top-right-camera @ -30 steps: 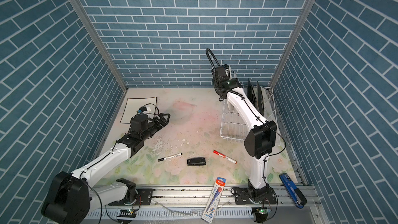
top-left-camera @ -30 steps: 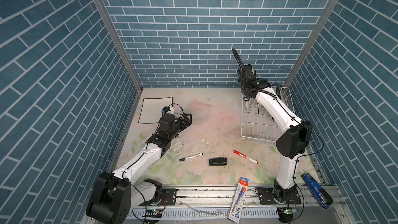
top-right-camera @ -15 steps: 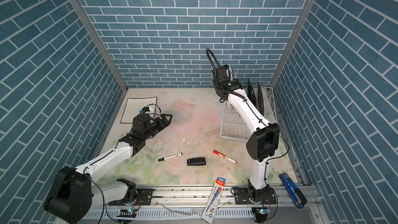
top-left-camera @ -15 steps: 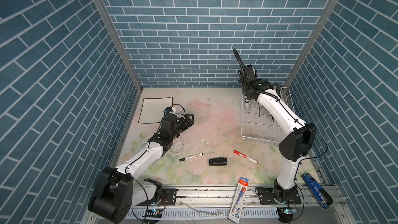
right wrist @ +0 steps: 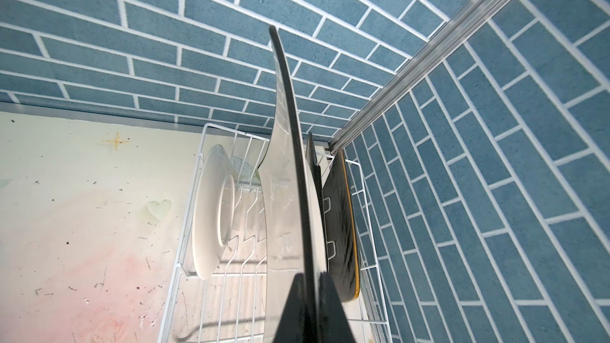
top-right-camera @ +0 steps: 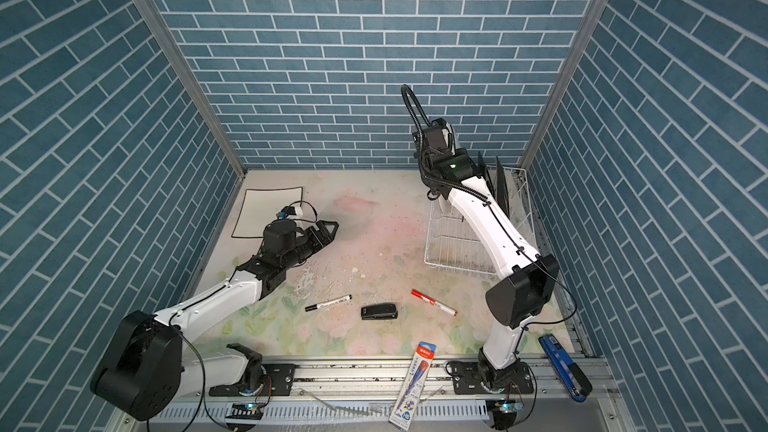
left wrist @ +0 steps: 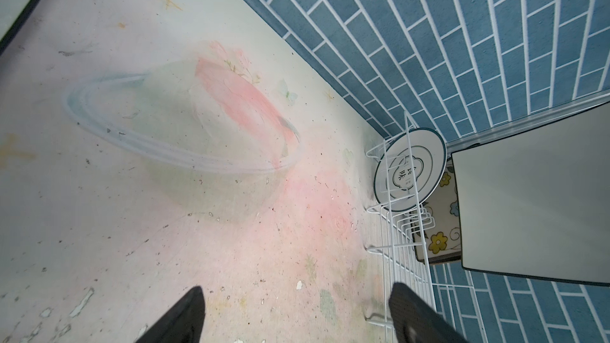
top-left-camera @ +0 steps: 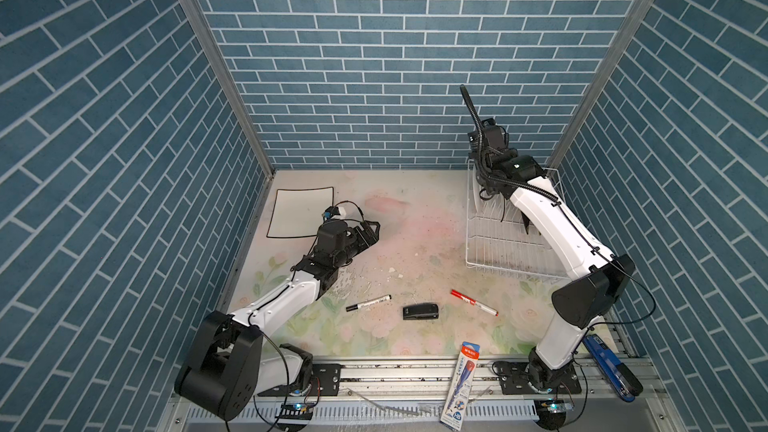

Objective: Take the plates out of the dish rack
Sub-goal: 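Close the right gripper on the white square plate's edge, then lift the white square plate out of the rack toward the left gripper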

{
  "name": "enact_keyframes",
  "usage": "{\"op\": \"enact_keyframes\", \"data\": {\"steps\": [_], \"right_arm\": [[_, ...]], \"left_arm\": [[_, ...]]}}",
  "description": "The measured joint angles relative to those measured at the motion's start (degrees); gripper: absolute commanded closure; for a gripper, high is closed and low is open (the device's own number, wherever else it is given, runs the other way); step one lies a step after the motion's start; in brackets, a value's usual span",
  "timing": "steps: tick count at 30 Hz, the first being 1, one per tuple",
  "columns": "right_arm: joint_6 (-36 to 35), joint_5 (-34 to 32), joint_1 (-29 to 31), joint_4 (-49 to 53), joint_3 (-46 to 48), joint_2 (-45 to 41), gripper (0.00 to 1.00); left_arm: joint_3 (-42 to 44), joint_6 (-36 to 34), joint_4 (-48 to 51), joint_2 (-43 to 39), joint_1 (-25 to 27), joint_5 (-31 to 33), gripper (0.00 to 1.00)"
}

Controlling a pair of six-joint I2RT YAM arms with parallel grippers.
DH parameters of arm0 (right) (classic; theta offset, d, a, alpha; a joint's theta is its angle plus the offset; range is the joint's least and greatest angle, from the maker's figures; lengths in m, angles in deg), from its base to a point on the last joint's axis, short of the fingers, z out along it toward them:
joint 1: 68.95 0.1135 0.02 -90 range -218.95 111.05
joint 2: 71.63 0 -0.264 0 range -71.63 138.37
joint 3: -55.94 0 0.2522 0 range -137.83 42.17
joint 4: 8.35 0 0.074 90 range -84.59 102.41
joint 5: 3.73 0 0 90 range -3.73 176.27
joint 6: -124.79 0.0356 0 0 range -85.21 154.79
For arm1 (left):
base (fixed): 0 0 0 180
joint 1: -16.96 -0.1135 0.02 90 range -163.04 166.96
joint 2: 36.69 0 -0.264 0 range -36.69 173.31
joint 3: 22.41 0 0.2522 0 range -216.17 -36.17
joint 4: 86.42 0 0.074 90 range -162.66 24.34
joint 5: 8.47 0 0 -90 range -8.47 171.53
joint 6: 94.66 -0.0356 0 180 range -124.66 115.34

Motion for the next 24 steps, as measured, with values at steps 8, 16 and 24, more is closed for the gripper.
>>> {"op": "enact_keyframes", "data": {"steps": [8,16,24], "right_arm": [[1.79,3.82,-0.46,1.77,0.42,-2.95,1.0],[4.39,8.44,-1.07,2.78,0.42,-3.45,1.0],[4.96,10.21,-1.11,3.02,0.42,-3.61,1.0]], "left_arm": [[-1.11,0.04,0.04,0.02,0.55,0.04,0.11],[-1.29,-0.11,1.31,-1.38,0.61,0.85,0.11],[-1.29,-0.15,1.49,-1.81,0.61,0.94,0.11]]}}
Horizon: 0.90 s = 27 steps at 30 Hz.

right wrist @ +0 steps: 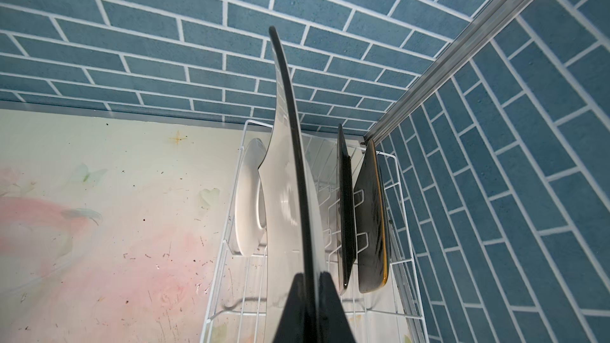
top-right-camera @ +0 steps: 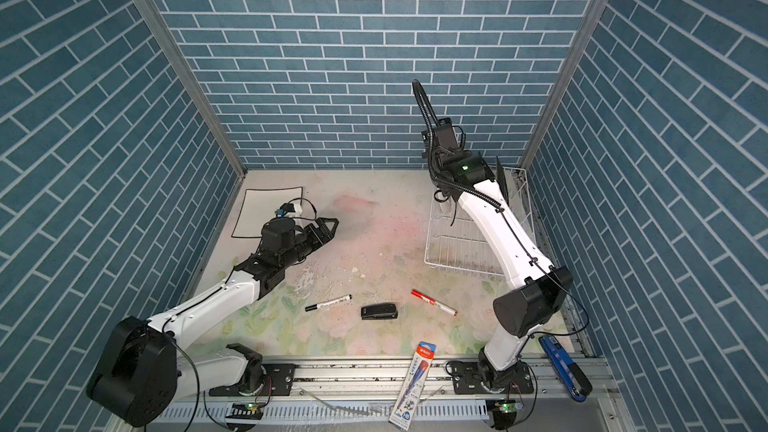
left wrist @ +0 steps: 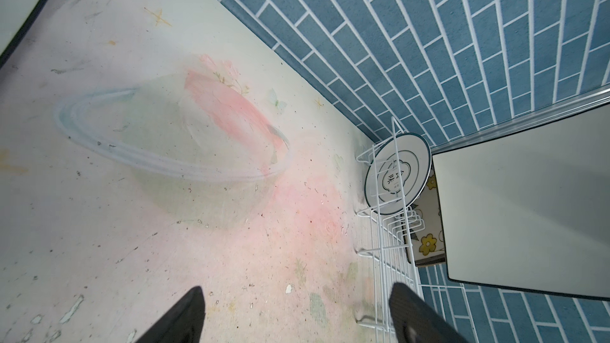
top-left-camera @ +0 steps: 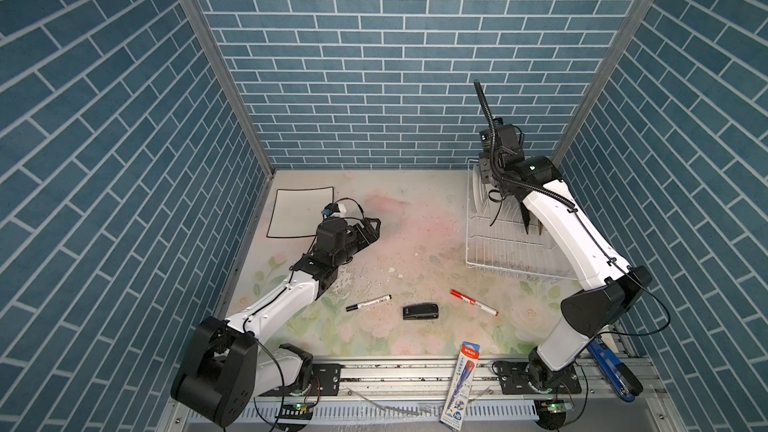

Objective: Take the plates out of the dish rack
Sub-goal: 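Lift the white square plate out of the rack toward the left gripper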

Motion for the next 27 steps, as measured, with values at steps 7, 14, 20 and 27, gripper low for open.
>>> {"op": "enact_keyframes", "data": {"steps": [7,14,20,27], "right_arm": [[0.02,0.22,-0.31,1.31,-0.17,-0.15,1.0],[0.02,0.87,-0.33,3.1,-0.96,-0.15,1.0],[0.15,1.25,-0.35,3.43,-2.73,-0.15,1.0],[0.9,1.4,-0.26,4.35,-3.43,-0.2,1.0]], "left_arm": [[0.0,-0.2,0.07,0.0,0.0,0.04,0.11],[-0.02,-0.22,0.07,0.0,0.0,0.46,0.11],[-0.57,-0.22,0.24,0.0,0.0,0.46,0.11],[-1.09,-0.22,0.48,0.04,0.0,0.44,0.11]]}}
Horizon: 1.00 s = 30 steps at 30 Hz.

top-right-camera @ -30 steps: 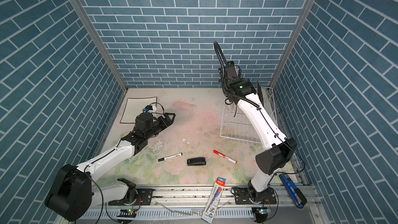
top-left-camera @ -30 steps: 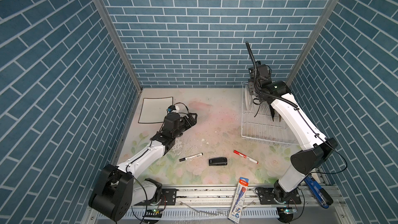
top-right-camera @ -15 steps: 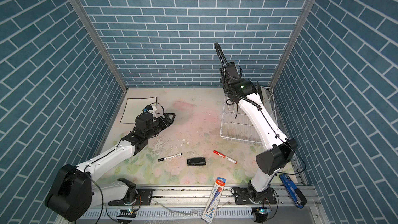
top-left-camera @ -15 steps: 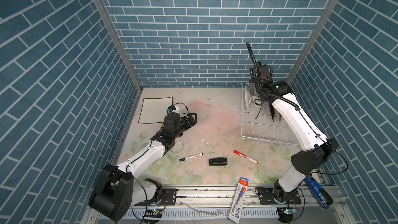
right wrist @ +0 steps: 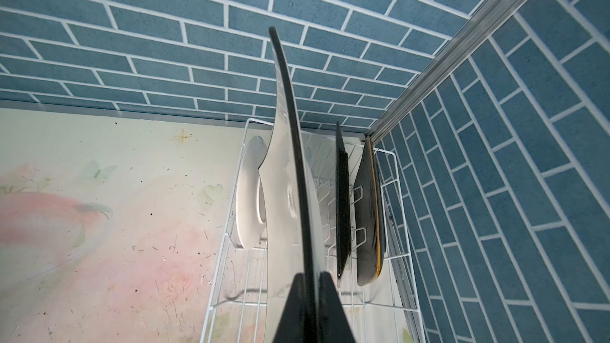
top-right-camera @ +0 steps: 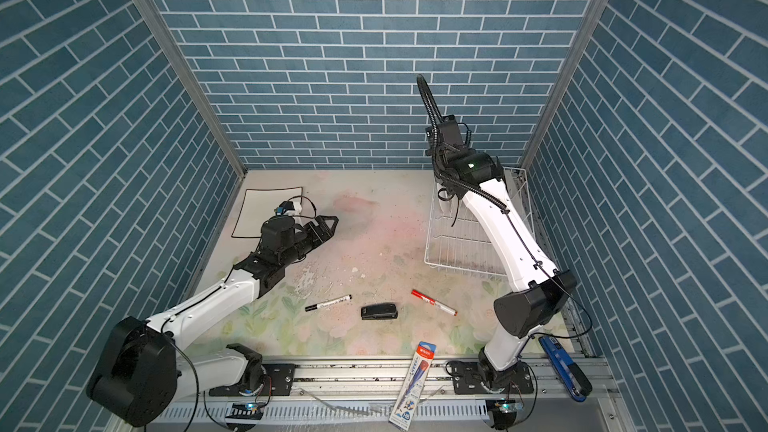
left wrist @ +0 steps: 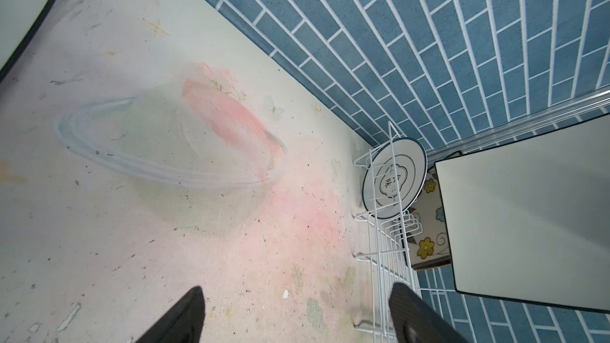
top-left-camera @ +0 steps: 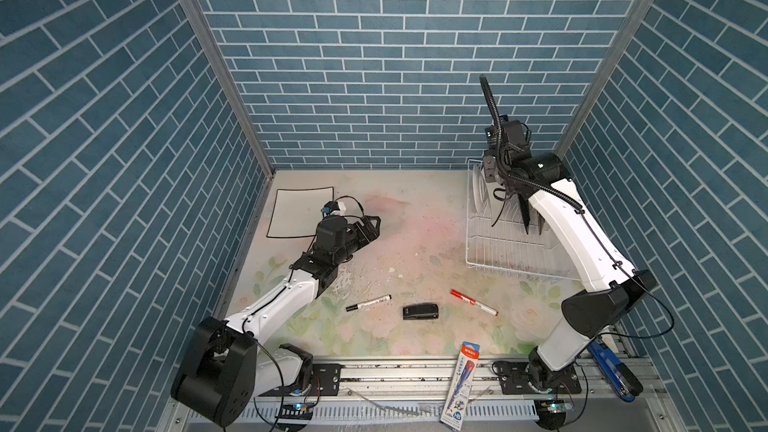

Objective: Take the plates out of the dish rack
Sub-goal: 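Lift the white square plate out of the rack toward the left gripper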

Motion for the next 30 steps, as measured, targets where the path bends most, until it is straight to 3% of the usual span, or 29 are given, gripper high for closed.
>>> {"op": "enact_keyframes", "data": {"steps": [30], "right_arm": [[3.65,3.98,6.34,1.77,-3.3,-2.01,1.0]], "left_arm": [[0.0,0.26,2.27,-3.85,0.0,-0.04,0.1]]}}
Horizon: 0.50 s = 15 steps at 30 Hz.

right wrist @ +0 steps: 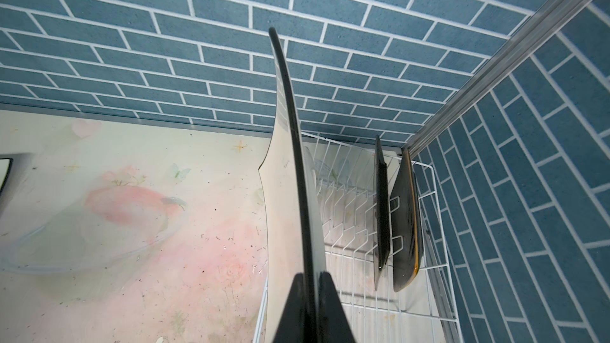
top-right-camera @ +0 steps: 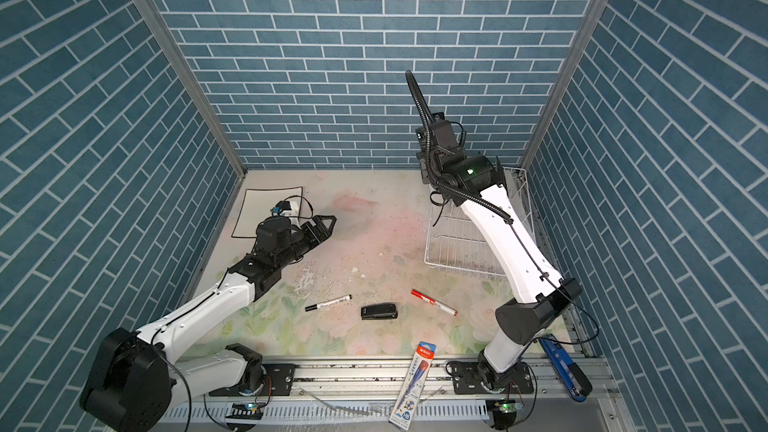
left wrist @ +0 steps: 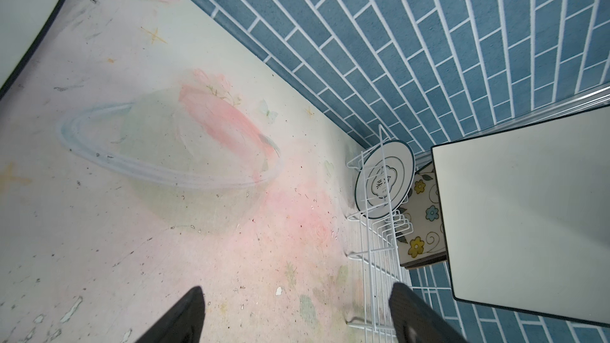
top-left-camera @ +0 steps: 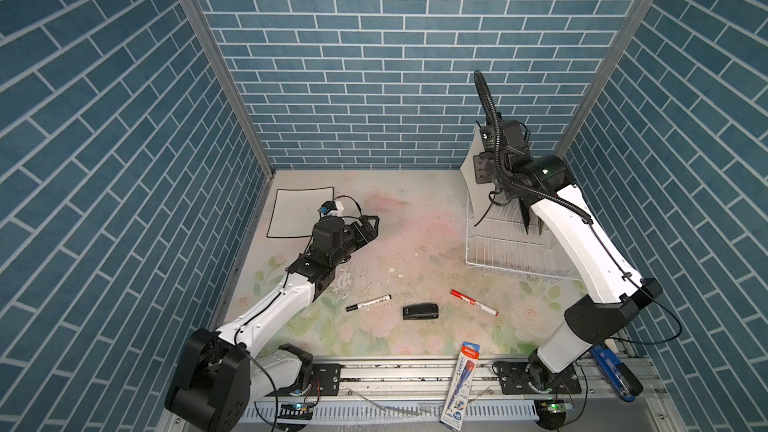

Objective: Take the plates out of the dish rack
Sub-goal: 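Lift the white square plate out of the rack toward the left gripper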

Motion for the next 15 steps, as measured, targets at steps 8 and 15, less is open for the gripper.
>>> {"op": "enact_keyframes", "data": {"steps": [8,15], "right_arm": [[4.63,8.11,0.15,-2.54,0.28,0.0,1.0],[11.41,17.64,-0.28,-11.65,6.93,-0.22,1.0]], "left_arm": [[-0.2,-0.07,1.75,-3.41,-0.24,0.22,0.1],[-0.2,-0.07,3.61,-3.89,-2.05,-0.66,0.1]]}}
